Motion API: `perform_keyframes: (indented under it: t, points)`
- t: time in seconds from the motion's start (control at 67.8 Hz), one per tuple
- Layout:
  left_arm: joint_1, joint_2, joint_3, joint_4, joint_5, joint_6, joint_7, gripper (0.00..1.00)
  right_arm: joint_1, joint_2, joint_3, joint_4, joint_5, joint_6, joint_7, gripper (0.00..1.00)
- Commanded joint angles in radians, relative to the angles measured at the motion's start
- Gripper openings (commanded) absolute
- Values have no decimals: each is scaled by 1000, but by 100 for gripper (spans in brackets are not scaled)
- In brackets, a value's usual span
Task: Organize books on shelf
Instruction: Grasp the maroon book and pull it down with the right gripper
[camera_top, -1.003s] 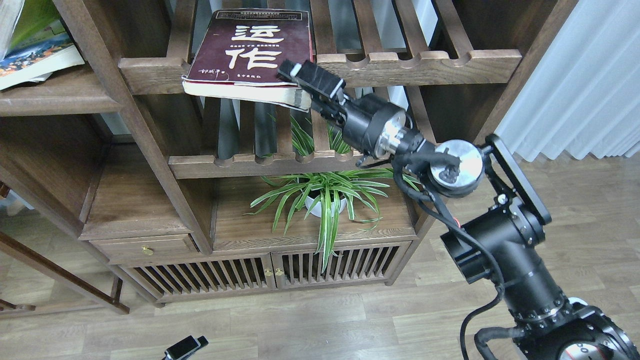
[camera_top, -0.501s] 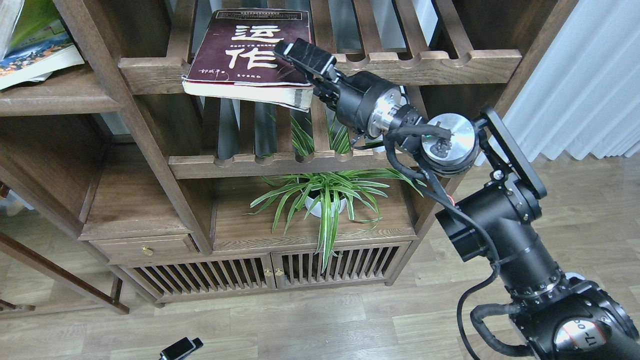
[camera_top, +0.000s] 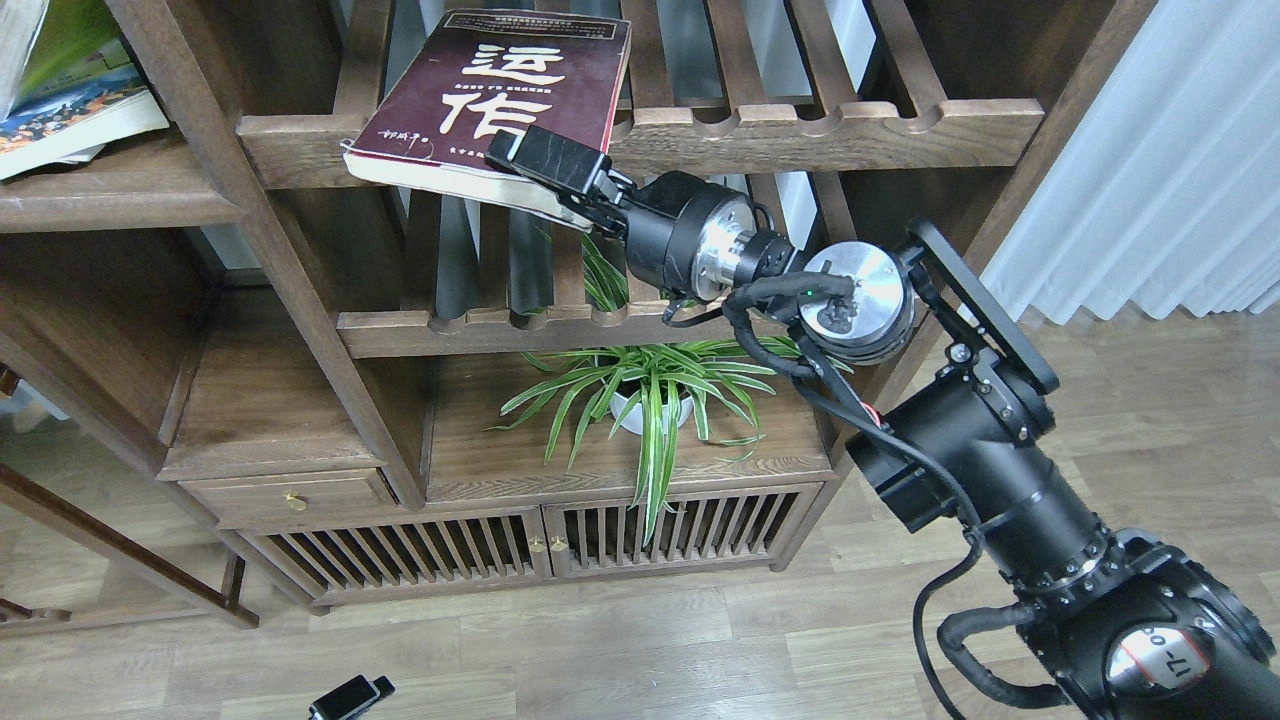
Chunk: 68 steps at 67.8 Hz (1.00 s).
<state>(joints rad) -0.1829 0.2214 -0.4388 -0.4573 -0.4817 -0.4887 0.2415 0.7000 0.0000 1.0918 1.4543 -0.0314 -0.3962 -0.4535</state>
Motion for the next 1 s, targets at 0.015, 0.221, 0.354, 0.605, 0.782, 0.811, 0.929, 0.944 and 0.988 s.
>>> perform_keyframes:
  t: [0.015,0.221,0.354,0.605,0.782,0.811,0.929,0.944,0.988]
  points:
    - [3,1,-1,0,0,0,-1,100,-4,0,31,3,1,34,-2,40]
    - [8,6,-17,0,-1,0,-1,100,-13,0,63,3,2,66,-20,16]
    - [8,13,-34,0,-1,0,-1,100,-39,0,63,3,5,125,-35,3]
    - [8,16,-70,-12,-5,0,-2,100,-122,0,102,12,25,226,-35,2]
    - [7,18,-124,-30,-6,0,-2,100,-244,0,160,44,73,433,-35,2]
    - [7,18,-130,-32,-6,0,-2,100,-258,0,161,50,84,454,-35,2]
    - [0,18,-140,-32,-6,0,-1,100,-341,0,154,80,149,569,-35,2]
    - [-1,18,-140,-32,-6,0,-1,100,-359,0,151,81,162,592,-35,2]
    - [-4,16,-141,-35,-6,0,1,100,-399,0,146,83,176,649,-35,1]
